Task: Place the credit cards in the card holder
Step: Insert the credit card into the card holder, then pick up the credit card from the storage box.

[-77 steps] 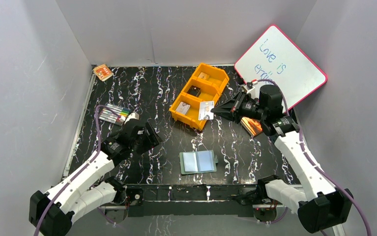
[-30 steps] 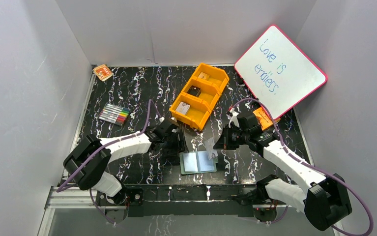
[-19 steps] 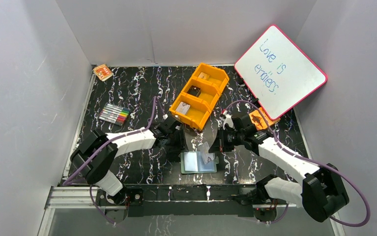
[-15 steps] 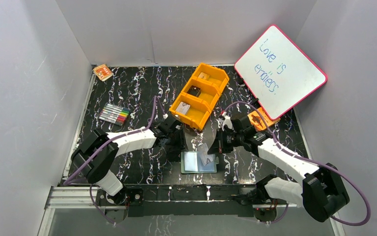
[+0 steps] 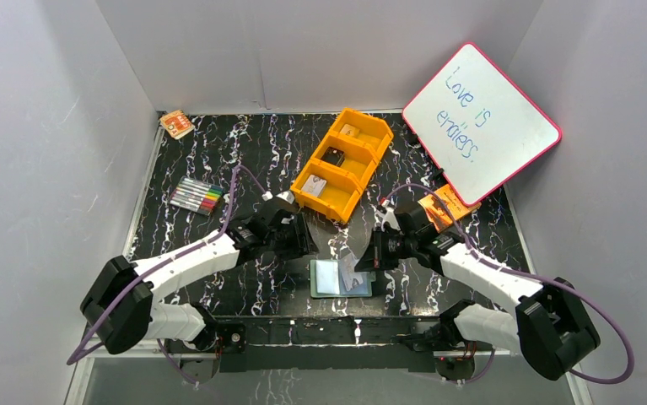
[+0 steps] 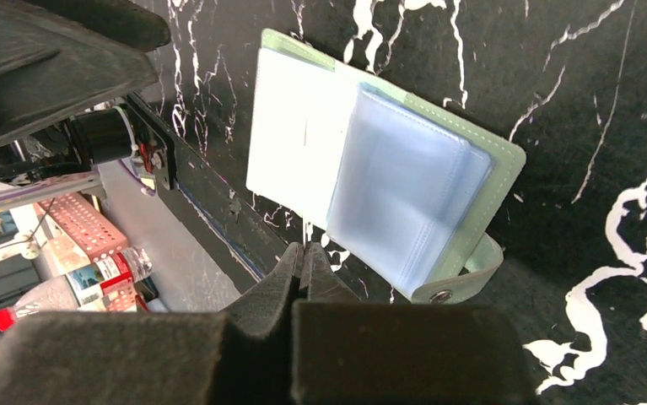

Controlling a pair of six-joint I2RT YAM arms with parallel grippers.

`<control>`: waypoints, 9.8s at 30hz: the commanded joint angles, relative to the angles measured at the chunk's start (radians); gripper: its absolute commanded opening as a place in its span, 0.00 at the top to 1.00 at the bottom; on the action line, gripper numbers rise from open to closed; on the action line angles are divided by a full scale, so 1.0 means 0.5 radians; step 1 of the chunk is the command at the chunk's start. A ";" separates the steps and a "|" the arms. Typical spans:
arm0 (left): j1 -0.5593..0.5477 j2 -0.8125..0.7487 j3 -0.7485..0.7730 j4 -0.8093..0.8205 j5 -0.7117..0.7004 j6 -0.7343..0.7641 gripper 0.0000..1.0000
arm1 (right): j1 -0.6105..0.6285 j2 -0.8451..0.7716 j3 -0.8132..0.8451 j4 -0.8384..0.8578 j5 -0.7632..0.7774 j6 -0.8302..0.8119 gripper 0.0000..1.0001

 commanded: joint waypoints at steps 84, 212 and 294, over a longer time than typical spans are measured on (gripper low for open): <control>-0.045 0.127 -0.212 -0.077 0.050 0.035 0.74 | 0.141 0.470 -0.246 0.686 0.248 0.510 1.00; -0.034 -1.007 -0.058 -0.945 -0.812 -0.022 0.26 | 0.203 0.488 1.196 0.287 1.122 0.083 0.29; -0.035 -1.048 -0.146 -1.004 -0.975 -0.114 0.26 | 0.119 1.520 1.135 0.923 1.266 0.862 1.00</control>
